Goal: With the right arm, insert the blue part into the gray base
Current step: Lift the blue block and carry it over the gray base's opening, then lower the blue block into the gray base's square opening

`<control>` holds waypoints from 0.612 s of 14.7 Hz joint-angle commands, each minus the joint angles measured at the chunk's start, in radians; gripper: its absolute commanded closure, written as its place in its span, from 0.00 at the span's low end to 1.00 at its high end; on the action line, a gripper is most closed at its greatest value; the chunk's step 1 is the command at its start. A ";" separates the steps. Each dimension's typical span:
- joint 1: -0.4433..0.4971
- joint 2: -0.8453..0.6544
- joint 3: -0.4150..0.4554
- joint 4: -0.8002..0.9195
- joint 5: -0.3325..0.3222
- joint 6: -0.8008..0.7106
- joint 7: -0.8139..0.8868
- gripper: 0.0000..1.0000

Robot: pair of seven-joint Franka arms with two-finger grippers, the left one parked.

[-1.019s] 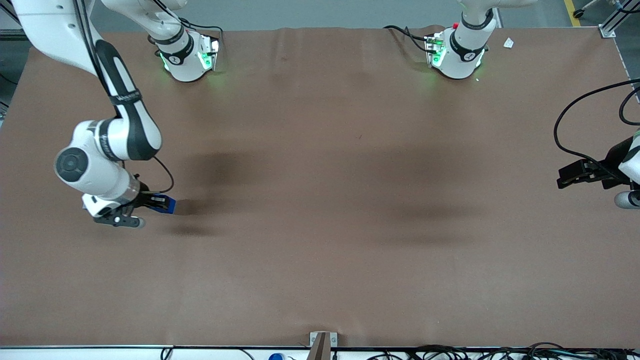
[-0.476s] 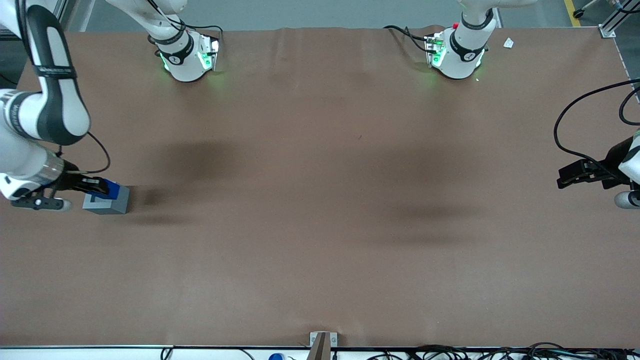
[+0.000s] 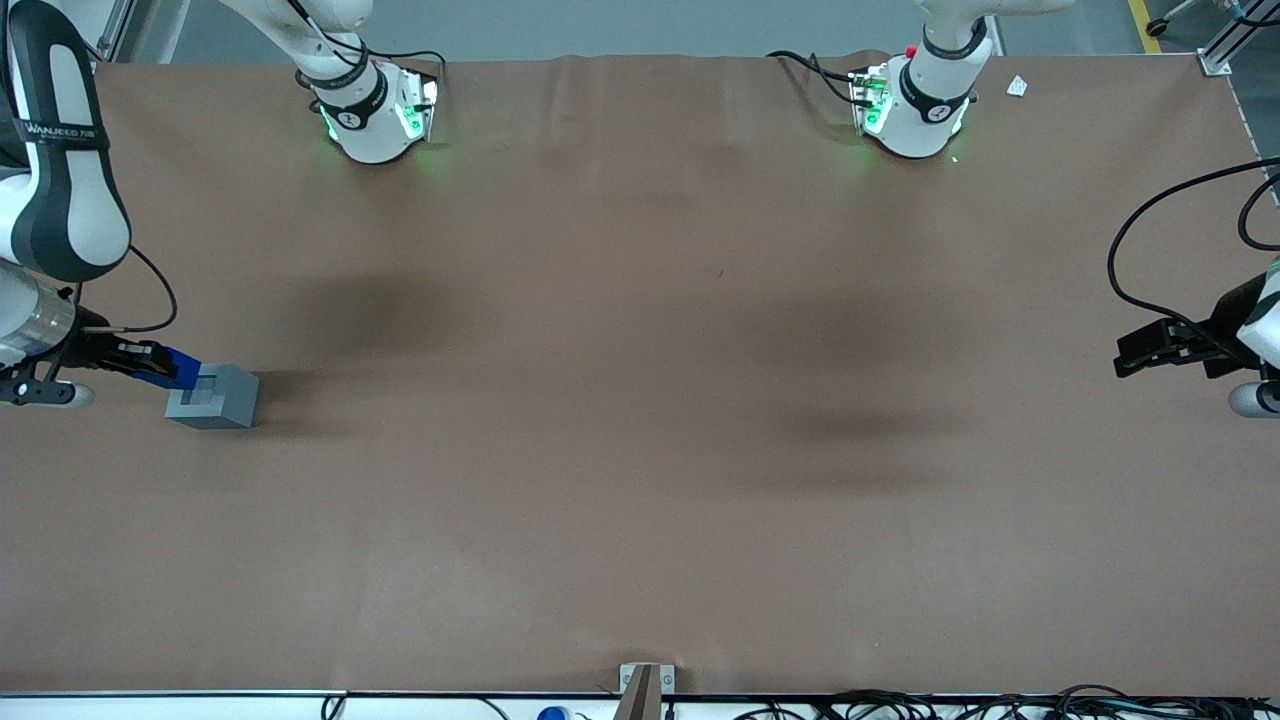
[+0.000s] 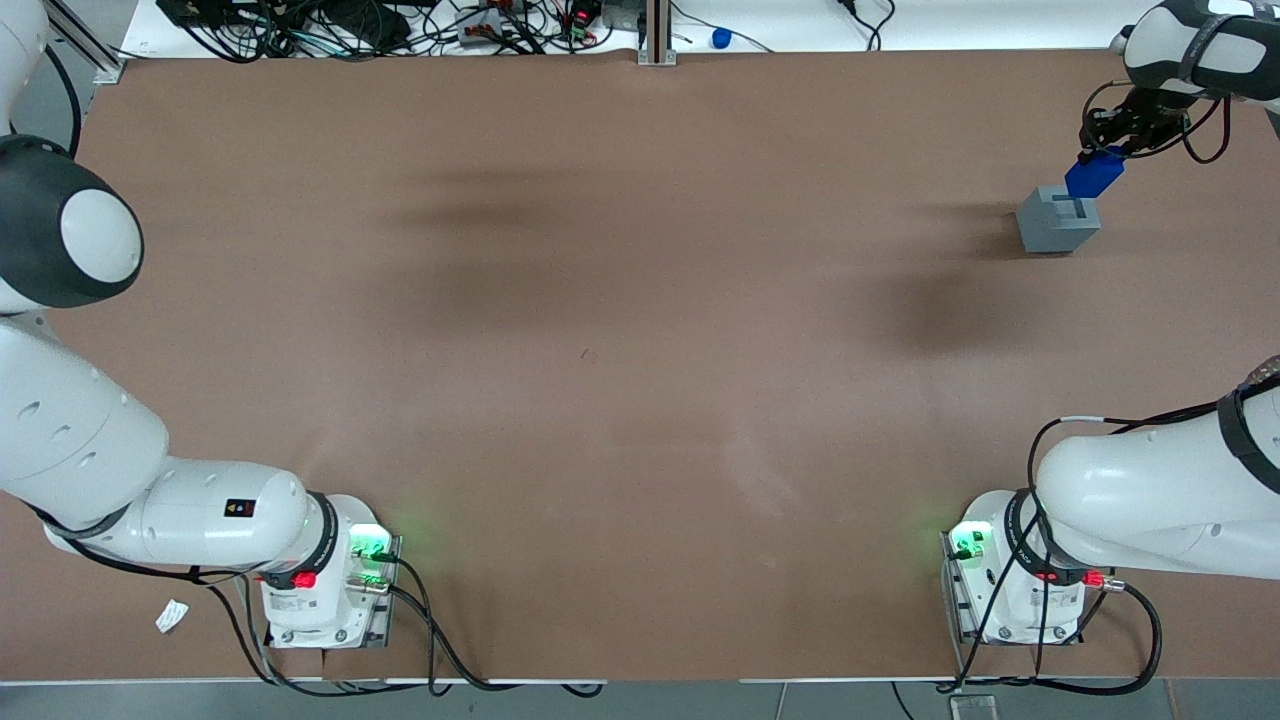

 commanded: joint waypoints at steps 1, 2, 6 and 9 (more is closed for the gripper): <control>-0.022 -0.024 0.014 -0.028 -0.010 0.033 -0.017 0.84; -0.028 -0.021 0.014 -0.029 -0.010 0.048 -0.043 0.85; -0.048 -0.013 0.014 -0.031 -0.010 0.062 -0.072 0.85; -0.048 -0.004 0.014 -0.031 -0.007 0.066 -0.081 0.86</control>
